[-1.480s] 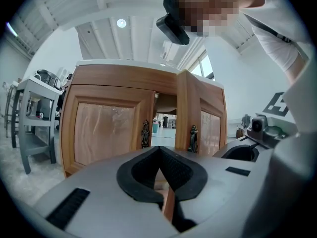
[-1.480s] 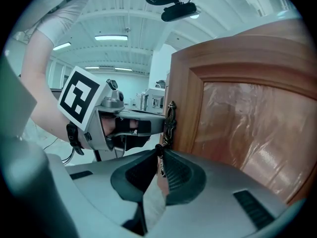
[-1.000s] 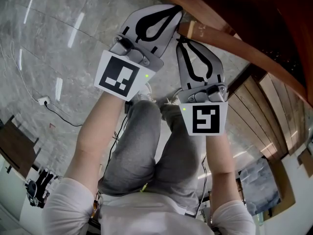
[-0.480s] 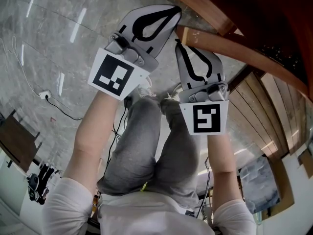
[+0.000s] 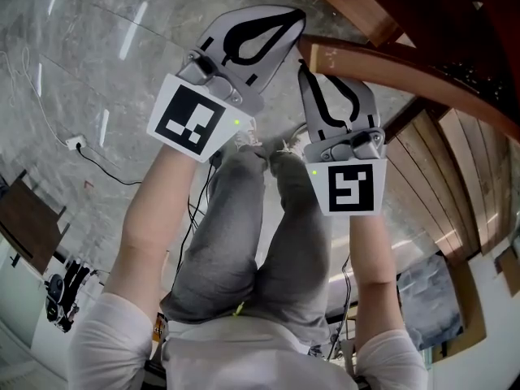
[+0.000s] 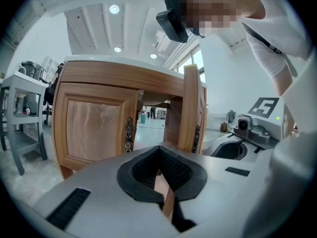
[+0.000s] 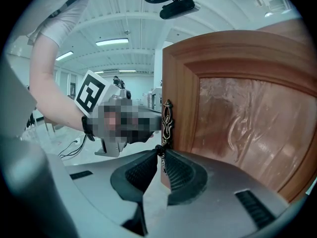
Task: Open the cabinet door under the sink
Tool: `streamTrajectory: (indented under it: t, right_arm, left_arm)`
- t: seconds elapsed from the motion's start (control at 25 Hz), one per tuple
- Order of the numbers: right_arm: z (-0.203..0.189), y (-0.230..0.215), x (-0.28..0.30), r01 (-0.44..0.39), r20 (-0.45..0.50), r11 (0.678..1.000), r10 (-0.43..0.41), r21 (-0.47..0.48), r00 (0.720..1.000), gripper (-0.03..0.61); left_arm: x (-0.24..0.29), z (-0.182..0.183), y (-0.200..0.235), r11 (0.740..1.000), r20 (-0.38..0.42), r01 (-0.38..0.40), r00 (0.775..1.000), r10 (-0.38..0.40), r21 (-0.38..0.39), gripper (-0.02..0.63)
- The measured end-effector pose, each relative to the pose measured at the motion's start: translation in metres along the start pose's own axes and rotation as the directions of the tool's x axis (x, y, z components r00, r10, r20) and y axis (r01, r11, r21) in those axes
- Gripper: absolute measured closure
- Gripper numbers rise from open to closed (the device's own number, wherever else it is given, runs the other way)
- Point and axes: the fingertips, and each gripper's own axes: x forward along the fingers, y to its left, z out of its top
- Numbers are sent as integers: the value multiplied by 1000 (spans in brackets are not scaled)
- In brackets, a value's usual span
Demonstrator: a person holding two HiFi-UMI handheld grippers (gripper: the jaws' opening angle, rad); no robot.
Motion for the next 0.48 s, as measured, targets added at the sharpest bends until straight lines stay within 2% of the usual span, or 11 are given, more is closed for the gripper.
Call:
streamTrajectory:
  t: [0.48]
  right_arm:
    - [-13, 22, -28, -34, -56, 999, 34, 3, 998, 522]
  left_arm:
    - [-20, -7, -34, 999, -66, 52, 996, -52, -5, 604]
